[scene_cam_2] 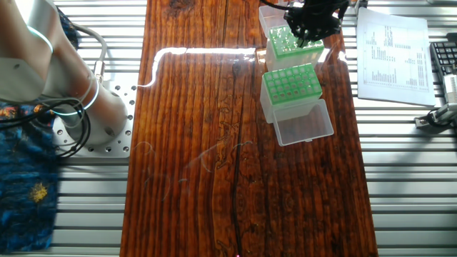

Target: Transfer all large pipette tips from one holder to another

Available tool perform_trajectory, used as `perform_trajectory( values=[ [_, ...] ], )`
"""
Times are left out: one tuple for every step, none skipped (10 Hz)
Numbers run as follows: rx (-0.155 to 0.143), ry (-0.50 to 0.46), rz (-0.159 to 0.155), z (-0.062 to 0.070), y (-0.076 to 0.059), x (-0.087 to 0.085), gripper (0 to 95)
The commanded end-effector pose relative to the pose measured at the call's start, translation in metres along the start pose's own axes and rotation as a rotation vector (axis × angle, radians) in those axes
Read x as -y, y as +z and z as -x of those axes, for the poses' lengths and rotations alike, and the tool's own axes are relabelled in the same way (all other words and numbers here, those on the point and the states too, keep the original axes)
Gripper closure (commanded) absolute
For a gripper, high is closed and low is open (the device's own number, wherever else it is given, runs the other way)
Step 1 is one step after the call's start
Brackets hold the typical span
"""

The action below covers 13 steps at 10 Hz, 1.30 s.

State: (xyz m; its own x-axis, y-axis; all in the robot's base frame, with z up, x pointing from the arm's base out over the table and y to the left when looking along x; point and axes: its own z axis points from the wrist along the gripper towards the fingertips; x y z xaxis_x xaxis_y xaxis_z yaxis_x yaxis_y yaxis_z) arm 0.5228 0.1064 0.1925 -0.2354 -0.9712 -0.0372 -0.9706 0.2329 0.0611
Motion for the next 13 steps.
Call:
perform_trajectory(
  values=[
    [0.018, -0.068, 0.014, 0.002, 0.001, 0.002, 76.0],
    [0.035, -0.065, 0.02, 0.002, 0.002, 0.001, 76.0],
    [0.038, -0.066, 0.024, 0.002, 0.003, -0.001, 76.0],
    [0.037, -0.065, 0.029, 0.004, 0.002, -0.003, 76.0],
    [0.033, -0.06, 0.031, 0.008, 0.0, -0.005, 76.0],
    [0.028, -0.065, 0.033, 0.012, -0.001, -0.009, 76.0],
    [0.026, -0.066, 0.033, 0.014, -0.001, -0.014, 76.0],
    [0.013, -0.082, 0.028, 0.013, 0.003, -0.026, 76.0],
    [0.014, -0.091, 0.028, 0.009, 0.007, -0.029, 76.0],
    [0.013, -0.107, 0.028, 0.006, 0.01, -0.031, 76.0],
    [0.01, -0.128, 0.027, 0.003, 0.013, -0.034, 76.0],
    [0.013, -0.13, 0.027, 0.001, 0.015, -0.035, 76.0],
    [0.012, -0.137, 0.027, 0.001, 0.015, -0.035, 76.0]
  ],
)
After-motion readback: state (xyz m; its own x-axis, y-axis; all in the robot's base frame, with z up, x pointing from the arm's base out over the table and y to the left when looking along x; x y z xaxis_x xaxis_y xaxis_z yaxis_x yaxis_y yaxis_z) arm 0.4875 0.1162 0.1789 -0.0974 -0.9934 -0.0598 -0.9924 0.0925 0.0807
